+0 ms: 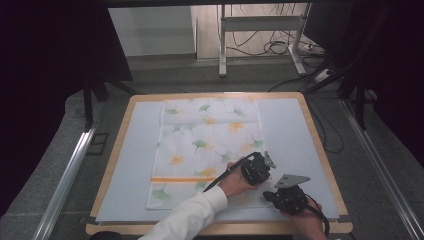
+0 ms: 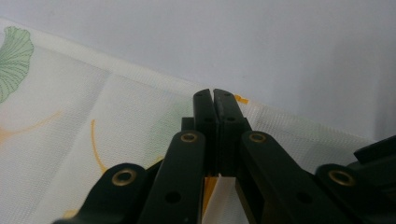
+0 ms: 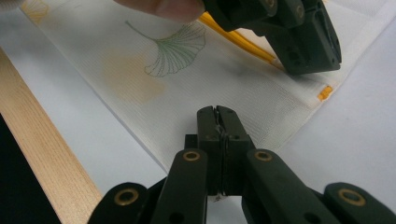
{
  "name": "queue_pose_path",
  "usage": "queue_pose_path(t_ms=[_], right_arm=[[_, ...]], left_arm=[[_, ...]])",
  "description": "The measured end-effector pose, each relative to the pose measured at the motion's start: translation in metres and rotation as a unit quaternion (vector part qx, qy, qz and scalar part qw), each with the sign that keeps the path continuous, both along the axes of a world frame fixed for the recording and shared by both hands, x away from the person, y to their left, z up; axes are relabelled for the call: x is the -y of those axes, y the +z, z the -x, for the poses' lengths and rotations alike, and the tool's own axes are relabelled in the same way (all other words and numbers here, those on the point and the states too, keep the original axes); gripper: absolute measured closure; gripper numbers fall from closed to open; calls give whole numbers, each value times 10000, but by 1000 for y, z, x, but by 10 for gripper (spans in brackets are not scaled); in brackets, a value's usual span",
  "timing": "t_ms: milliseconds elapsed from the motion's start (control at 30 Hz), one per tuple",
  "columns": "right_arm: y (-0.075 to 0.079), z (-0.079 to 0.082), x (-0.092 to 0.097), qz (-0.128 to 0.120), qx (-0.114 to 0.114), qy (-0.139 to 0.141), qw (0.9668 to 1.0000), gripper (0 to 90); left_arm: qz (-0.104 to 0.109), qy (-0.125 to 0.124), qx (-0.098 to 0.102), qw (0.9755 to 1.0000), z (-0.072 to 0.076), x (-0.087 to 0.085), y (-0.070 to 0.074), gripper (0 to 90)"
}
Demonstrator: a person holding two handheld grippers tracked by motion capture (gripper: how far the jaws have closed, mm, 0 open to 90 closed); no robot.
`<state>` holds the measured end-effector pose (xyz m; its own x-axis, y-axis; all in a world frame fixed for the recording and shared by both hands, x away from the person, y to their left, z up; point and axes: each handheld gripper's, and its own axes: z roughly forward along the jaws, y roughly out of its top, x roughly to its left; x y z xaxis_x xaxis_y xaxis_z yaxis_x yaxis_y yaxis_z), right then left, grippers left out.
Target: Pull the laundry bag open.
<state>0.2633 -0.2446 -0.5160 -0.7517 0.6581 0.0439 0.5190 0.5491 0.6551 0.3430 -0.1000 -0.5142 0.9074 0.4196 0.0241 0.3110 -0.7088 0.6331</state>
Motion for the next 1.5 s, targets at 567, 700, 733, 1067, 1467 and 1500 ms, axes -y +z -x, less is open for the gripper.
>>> queue_pose_path(t_ms=[567,700,733,1067,1467,1500], right_arm=[[-2,-25,5,-95,-178,-511,9985,896],[-3,-25,6,-147,-244,-562,9980,896],[-3,-25,6,-161,-251,-566,9980,897],[-3,-26,7,-211,-297,-589,9976,898],[-3,-27,8,-216,-290,-577,9977,898],[-4,-27,8,-233,-291,-572,9977,898]], left_arm=[[46,52,114,9999,3,-5,-2,900],[56,70,117,9999,4,-8,-2,900],[83,86,125,9998,4,-9,-3,900],[105,135,146,9997,6,-14,-3,900],[43,127,193,9997,8,-18,-3,900],[49,126,194,9997,8,-18,-3,900]])
